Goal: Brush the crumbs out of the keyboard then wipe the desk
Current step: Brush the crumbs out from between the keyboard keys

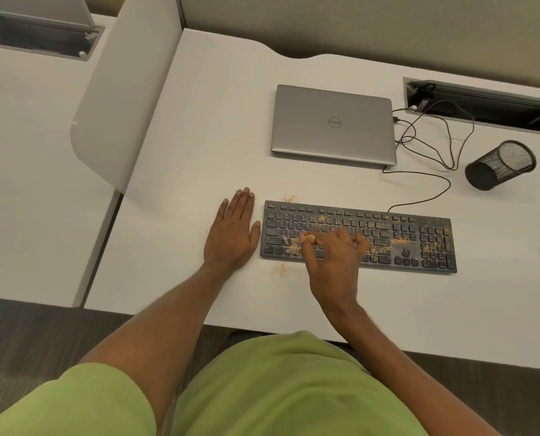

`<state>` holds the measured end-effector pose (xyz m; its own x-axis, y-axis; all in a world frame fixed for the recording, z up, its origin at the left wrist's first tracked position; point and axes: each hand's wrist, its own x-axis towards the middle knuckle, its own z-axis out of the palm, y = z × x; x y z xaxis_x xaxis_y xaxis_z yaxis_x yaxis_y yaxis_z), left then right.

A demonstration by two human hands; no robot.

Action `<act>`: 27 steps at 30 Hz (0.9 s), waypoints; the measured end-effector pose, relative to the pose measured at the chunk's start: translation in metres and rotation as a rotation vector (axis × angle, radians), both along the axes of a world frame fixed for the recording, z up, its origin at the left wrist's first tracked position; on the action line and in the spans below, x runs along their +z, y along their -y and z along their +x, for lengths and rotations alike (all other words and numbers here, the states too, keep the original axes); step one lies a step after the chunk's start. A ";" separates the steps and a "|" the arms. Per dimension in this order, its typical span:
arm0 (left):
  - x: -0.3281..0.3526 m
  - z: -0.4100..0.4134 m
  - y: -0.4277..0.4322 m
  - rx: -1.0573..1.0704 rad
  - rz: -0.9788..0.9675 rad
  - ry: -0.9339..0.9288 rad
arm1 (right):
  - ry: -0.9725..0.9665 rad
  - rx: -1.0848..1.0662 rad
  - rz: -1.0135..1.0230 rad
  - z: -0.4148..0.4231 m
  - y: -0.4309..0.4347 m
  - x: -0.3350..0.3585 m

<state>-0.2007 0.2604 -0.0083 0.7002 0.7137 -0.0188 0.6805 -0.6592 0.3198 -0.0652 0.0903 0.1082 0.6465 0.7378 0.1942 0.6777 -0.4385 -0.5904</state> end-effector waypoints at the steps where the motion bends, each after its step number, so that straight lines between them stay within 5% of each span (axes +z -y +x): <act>1: 0.000 0.000 0.000 0.000 0.003 0.001 | -0.011 0.009 -0.011 0.000 0.002 0.000; 15: 0.000 -0.001 0.000 -0.003 -0.002 0.007 | -0.032 0.195 -0.017 0.007 -0.001 0.005; 21: -0.001 -0.001 0.000 -0.004 0.011 0.003 | 0.105 0.075 -0.147 0.017 0.007 0.006; 27: -0.001 -0.001 0.000 -0.002 0.010 0.005 | 0.021 0.112 -0.019 0.012 0.001 0.015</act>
